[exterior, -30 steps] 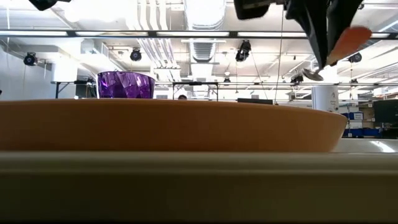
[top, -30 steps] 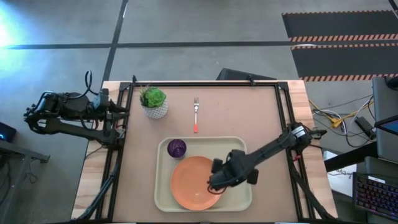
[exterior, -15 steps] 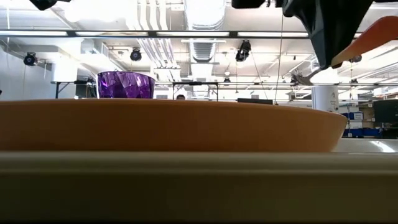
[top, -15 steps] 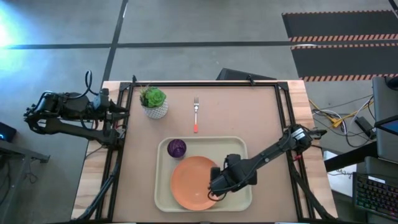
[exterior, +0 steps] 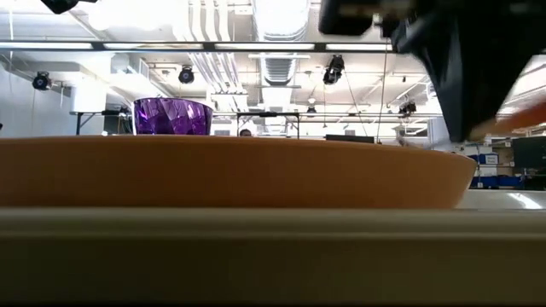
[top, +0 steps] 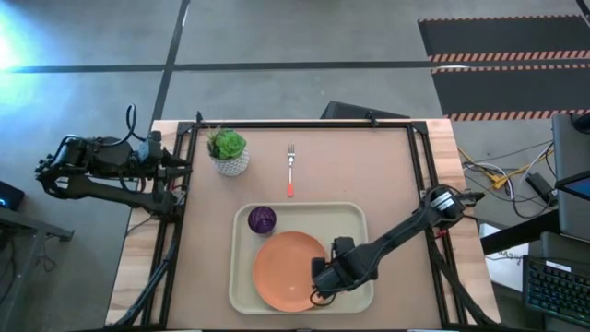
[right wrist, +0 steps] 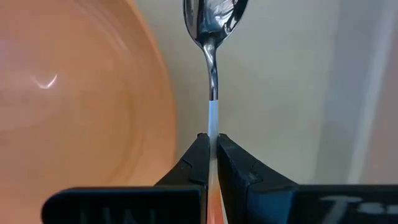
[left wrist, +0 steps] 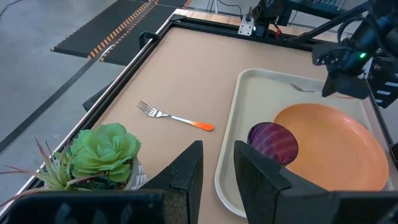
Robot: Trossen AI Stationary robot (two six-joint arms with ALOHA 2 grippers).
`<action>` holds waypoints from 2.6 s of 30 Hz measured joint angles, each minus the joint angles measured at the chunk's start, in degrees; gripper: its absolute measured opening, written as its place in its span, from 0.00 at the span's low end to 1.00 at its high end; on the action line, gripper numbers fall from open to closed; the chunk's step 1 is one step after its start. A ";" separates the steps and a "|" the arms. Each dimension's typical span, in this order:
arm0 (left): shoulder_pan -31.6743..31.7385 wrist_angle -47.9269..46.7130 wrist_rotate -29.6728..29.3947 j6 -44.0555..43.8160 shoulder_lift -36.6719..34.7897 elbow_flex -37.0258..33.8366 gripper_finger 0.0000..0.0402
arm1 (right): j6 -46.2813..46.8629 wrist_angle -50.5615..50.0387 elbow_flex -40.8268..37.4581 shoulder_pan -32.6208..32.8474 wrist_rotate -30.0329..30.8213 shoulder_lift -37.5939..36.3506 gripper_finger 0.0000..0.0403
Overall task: Pick and place plate/cup/fork/spoon on tray
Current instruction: Put the orange spoon on the gray serving tray, then put the orange fork on the gray serving tray
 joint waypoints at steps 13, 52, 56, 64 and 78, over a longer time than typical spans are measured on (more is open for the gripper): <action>0.01 0.22 -0.02 -0.28 0.07 0.00 0.18 | 1.54 17.62 -15.45 0.04 -0.93 -3.37 0.02; 0.01 0.99 -0.09 -0.31 0.11 0.00 0.18 | -0.79 17.85 -14.32 0.02 -4.40 -3.37 0.17; 0.00 0.98 -0.11 -0.31 0.11 0.00 0.18 | -1.49 16.22 -13.24 -0.02 -4.23 -3.37 0.25; 0.01 1.42 -0.11 -0.15 0.13 0.00 0.18 | -7.46 5.87 -7.58 -2.48 3.68 -3.41 0.33; 0.00 2.12 -0.13 -0.01 0.13 0.00 0.18 | -41.65 -0.49 3.38 -22.16 16.22 -3.93 0.33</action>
